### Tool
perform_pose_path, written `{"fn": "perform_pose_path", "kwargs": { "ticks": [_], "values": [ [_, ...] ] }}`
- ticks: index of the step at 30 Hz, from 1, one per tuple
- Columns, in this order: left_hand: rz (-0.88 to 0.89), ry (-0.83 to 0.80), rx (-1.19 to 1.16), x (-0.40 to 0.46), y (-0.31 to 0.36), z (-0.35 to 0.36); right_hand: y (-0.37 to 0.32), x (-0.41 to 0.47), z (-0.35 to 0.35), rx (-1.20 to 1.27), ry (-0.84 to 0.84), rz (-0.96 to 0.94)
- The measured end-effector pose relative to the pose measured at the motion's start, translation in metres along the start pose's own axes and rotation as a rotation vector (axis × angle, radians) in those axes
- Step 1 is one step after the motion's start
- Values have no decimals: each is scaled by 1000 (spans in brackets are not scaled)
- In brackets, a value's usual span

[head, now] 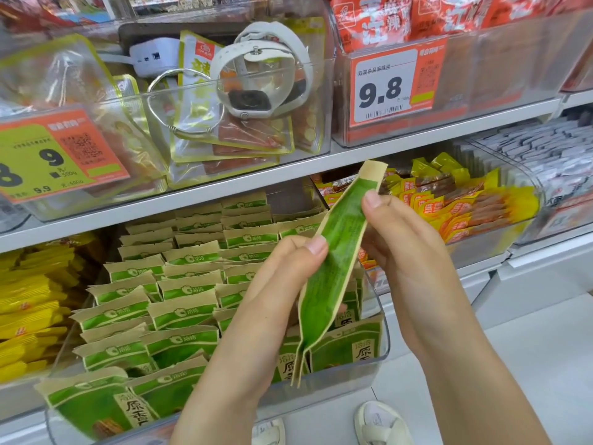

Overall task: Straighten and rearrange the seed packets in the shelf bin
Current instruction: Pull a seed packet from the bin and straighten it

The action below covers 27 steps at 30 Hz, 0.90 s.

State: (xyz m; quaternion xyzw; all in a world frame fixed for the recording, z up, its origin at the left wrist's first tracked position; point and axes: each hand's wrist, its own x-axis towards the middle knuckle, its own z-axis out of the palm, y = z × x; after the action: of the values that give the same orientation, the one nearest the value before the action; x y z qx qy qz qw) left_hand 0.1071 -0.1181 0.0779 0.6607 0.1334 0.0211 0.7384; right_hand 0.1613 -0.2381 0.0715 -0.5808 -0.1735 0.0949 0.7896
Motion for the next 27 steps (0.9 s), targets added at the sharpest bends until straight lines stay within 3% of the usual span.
{"fn": "perform_pose_path", "kwargs": {
  "ticks": [3,9,13,17,20,24,27],
  "values": [
    [127,17,-84,-18,-11,-5,-4,-2,1,-15,-49,-28],
    [350,286,-278,-10,-8,-18,-4,-8,3,-186,-267,-3],
    [453,318,-418,-8,-5,-21,4,-7,7,-330,-346,38],
    [480,319,-428,-11,-6,-14,8,-8,14,-358,-375,39],
    [466,297,-421,-12,-8,-14,7,-8,15,-214,-379,35],
    [413,217,-259,-9,-12,-22,6,-3,11,-191,-264,-8],
    [368,184,-203,-8,-15,-23,3,-1,5,-173,-275,0]
  ]
}}
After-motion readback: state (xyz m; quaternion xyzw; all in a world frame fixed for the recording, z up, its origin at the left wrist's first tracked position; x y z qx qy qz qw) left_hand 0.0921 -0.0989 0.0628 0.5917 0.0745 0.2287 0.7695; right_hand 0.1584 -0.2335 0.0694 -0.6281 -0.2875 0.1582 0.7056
